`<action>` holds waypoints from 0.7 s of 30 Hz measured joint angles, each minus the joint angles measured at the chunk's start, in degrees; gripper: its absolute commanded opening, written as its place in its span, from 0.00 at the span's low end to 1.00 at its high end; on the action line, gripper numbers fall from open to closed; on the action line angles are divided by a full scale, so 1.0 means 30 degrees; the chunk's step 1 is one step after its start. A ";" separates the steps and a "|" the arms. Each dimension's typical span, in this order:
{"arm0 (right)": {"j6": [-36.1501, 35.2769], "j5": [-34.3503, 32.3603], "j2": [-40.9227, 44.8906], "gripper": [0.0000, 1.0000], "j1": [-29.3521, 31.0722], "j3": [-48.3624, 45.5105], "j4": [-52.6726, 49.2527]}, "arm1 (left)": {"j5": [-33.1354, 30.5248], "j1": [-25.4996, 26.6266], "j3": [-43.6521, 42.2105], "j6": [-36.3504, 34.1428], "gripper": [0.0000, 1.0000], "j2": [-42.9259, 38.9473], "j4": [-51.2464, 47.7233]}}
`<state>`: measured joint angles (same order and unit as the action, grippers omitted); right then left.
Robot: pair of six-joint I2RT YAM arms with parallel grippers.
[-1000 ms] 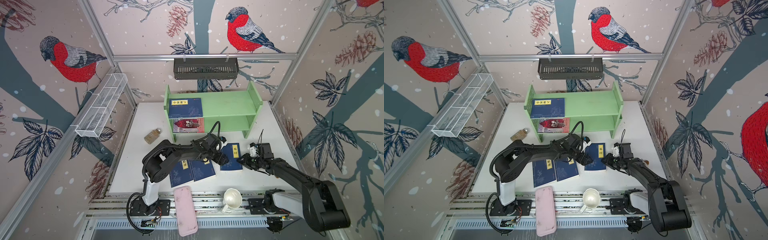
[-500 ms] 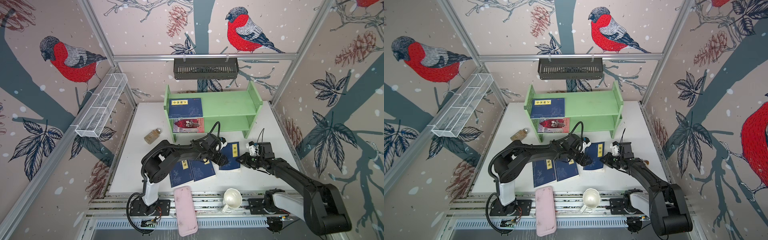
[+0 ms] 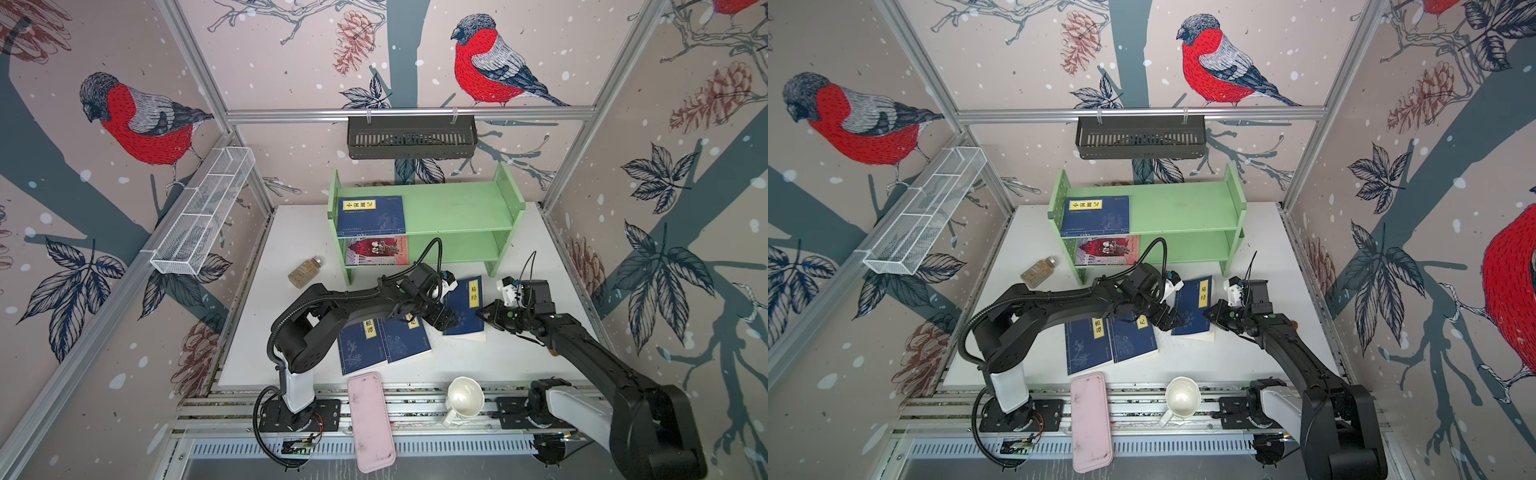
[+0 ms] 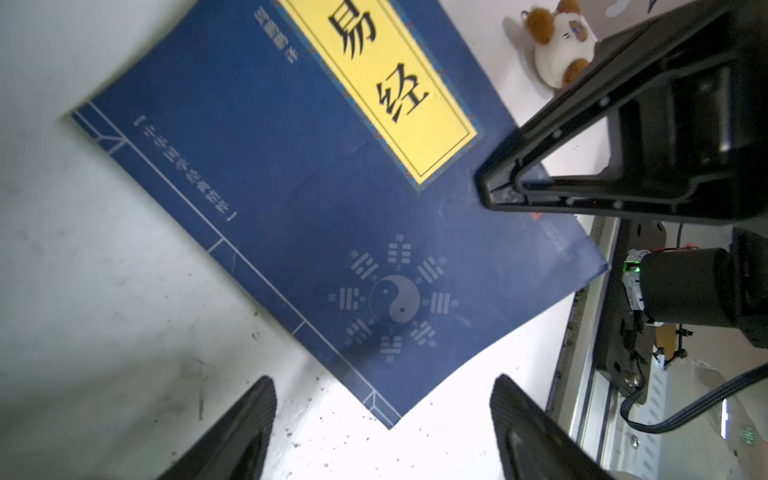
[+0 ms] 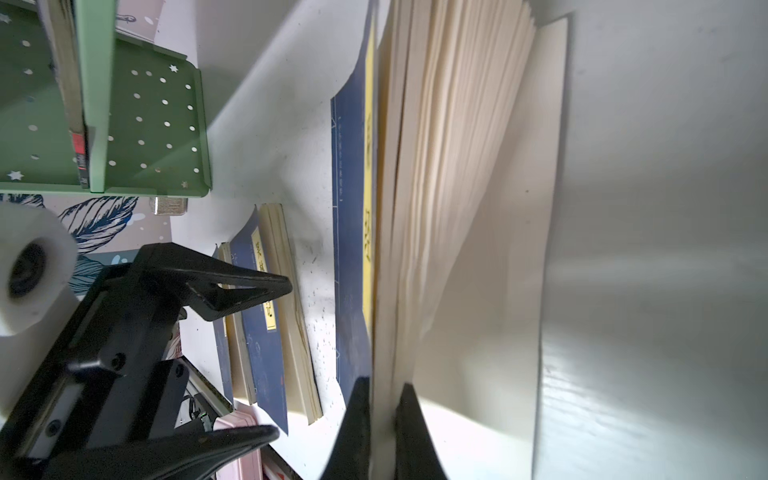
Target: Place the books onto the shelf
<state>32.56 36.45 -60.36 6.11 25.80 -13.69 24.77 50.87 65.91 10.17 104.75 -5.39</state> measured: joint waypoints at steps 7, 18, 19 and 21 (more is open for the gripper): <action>-0.0576 0.0969 0.0707 0.00 -0.0051 0.0984 -0.1545 | -0.0066 -0.0823 0.0969 -0.1843 0.82 -0.2251 -0.1588; -0.0845 0.2747 0.2404 0.00 0.0051 0.2200 -0.3155 | 0.0874 -0.2579 0.2900 -0.2499 0.84 -0.5595 -0.5676; -0.0852 0.2900 0.2528 0.00 0.0080 0.2310 -0.3242 | 0.0882 -0.2754 0.2790 -0.2368 0.84 -0.5996 -0.5880; -0.0852 0.3271 0.2849 0.00 0.0168 0.2557 -0.3344 | 0.1056 -0.3228 0.2186 -0.2259 0.84 -0.6965 -0.6040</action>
<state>30.00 46.26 -51.81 6.61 33.47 -23.73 27.94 41.19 72.47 3.40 83.85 -23.51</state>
